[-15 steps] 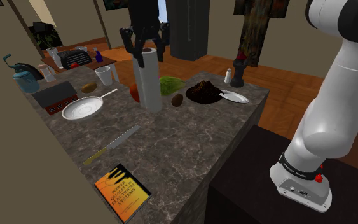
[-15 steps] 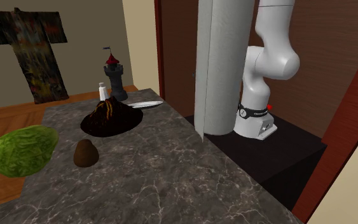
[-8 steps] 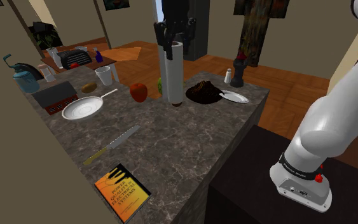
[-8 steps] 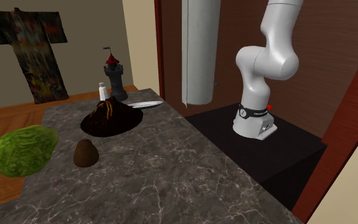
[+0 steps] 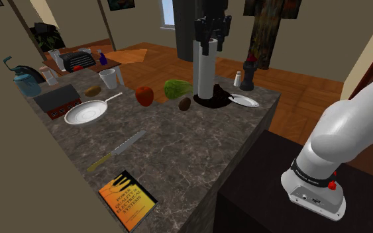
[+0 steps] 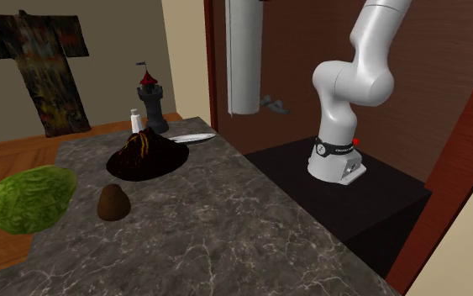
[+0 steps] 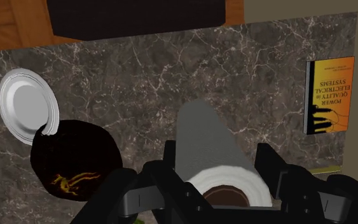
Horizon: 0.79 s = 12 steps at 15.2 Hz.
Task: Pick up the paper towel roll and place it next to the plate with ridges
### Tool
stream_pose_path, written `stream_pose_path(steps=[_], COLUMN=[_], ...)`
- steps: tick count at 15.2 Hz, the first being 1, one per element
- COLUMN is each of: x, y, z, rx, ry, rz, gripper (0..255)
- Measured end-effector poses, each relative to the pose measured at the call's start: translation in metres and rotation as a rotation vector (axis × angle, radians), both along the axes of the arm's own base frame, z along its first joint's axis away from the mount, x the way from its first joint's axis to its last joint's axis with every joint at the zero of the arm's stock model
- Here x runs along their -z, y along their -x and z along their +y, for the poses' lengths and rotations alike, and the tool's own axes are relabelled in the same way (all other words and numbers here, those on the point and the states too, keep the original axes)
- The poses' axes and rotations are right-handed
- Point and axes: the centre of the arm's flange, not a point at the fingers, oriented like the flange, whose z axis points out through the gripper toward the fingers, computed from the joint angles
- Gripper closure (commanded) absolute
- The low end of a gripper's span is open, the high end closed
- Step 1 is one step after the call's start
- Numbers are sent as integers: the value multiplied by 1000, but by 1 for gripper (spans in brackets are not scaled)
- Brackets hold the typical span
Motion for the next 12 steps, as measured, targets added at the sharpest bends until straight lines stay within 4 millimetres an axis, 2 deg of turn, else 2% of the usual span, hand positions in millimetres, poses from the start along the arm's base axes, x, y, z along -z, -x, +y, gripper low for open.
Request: stream_pose_path(steps=[12], x=[-6], y=[46], z=[-148], rx=[0], ry=[0], rz=[0], gripper=[255])
